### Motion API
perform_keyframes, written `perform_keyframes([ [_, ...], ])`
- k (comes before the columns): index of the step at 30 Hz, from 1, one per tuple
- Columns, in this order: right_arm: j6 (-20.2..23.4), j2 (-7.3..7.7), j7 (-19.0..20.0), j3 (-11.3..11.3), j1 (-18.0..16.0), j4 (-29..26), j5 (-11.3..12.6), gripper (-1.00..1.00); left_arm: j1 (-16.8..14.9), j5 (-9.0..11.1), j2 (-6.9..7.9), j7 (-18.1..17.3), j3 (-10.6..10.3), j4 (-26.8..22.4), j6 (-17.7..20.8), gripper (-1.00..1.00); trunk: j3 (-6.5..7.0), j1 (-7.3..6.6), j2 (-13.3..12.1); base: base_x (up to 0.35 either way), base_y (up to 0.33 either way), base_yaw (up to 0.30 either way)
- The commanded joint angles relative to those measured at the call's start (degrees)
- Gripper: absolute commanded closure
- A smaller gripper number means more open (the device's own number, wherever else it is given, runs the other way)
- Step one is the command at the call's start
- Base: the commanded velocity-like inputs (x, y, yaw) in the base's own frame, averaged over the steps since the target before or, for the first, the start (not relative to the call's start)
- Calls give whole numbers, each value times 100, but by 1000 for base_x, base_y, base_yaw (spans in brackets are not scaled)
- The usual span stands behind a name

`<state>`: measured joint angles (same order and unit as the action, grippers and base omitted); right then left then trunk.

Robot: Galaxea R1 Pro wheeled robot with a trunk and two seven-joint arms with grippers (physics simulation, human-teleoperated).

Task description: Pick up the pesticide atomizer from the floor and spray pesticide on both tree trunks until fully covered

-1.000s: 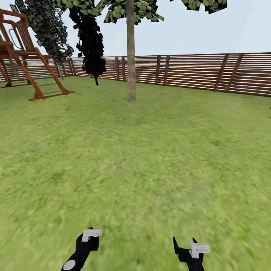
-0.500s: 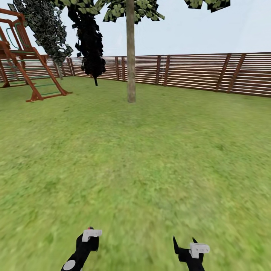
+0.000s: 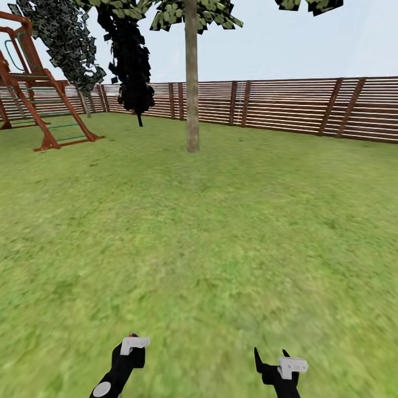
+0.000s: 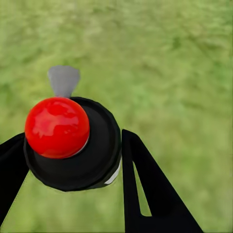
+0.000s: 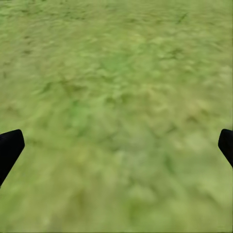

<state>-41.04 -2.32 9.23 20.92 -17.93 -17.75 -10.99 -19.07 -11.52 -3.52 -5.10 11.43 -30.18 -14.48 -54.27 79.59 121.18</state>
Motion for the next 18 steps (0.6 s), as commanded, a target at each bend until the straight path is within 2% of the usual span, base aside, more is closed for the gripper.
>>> perform_keyframes([
  [1, 0, 2, 0, 0, 0, 0, 0, -100, 0, 1, 0, 0, -5, 2, -1, 100, 0, 0, 0, 341, 0, 0],
  [18, 0, 1, 0, 2, 0, 0, 9, -100, 0, 1, 0, 0, -1, 3, -2, 100, 0, 0, 0, 341, 0, 0],
])
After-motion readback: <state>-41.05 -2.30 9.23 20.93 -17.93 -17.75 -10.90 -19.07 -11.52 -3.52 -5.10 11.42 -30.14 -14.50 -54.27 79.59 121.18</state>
